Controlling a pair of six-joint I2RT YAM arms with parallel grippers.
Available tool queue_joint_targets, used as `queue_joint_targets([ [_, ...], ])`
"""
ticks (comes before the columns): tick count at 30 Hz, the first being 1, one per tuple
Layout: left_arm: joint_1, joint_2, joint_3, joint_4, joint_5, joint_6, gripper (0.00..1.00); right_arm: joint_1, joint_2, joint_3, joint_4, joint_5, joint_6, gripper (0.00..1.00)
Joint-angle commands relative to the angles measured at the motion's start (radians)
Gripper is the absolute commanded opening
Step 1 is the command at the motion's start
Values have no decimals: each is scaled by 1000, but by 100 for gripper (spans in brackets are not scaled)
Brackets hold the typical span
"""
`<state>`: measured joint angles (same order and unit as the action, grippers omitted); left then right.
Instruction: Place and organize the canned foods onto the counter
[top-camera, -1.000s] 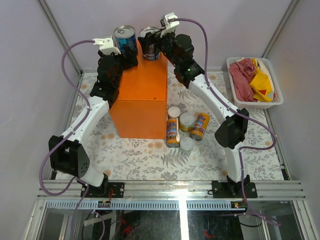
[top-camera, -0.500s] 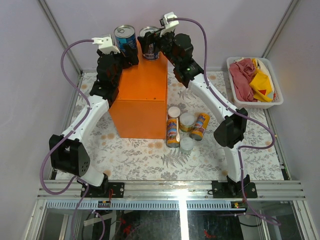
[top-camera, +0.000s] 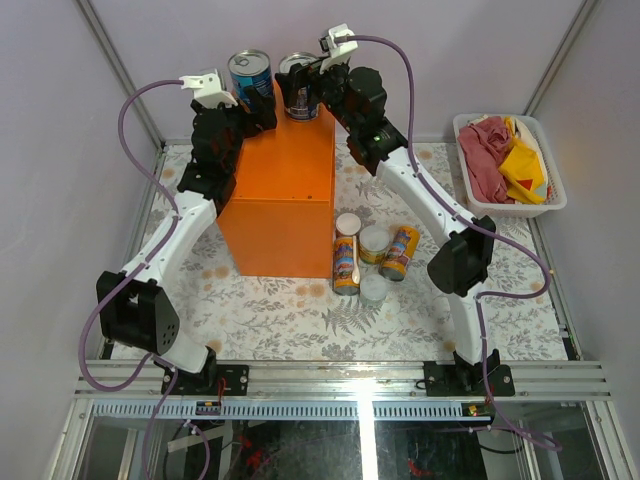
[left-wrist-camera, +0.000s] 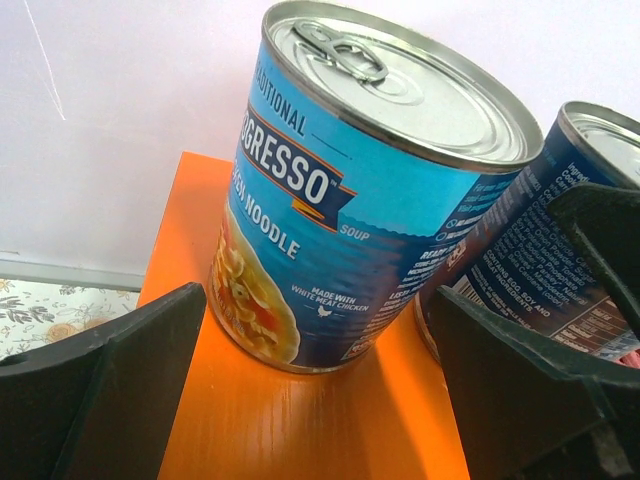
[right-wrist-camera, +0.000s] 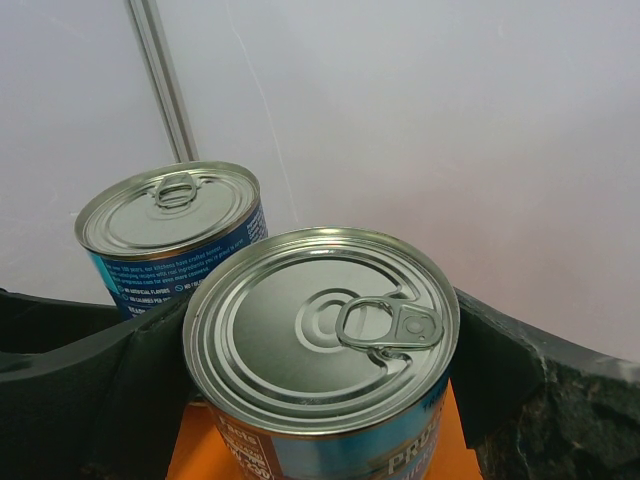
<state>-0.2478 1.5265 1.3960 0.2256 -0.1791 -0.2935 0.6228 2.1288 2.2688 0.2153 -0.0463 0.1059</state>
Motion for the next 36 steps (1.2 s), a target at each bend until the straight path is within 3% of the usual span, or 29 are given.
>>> queue_joint_targets([
  [1, 3, -30, 15, 7, 12, -19, 94, 5, -107, 2, 62, -9, 12, 99],
  [12, 1, -44, 1, 5, 14, -20, 95, 5, -180, -100, 101, 2, -7, 99],
  [18, -4, -56, -5, 0, 9, -18, 95, 5, -95, 2, 25, -9, -16, 99],
  [36, -38, -137, -75, 6, 51, 7, 100, 5, -122, 92, -103, -27, 63, 99],
])
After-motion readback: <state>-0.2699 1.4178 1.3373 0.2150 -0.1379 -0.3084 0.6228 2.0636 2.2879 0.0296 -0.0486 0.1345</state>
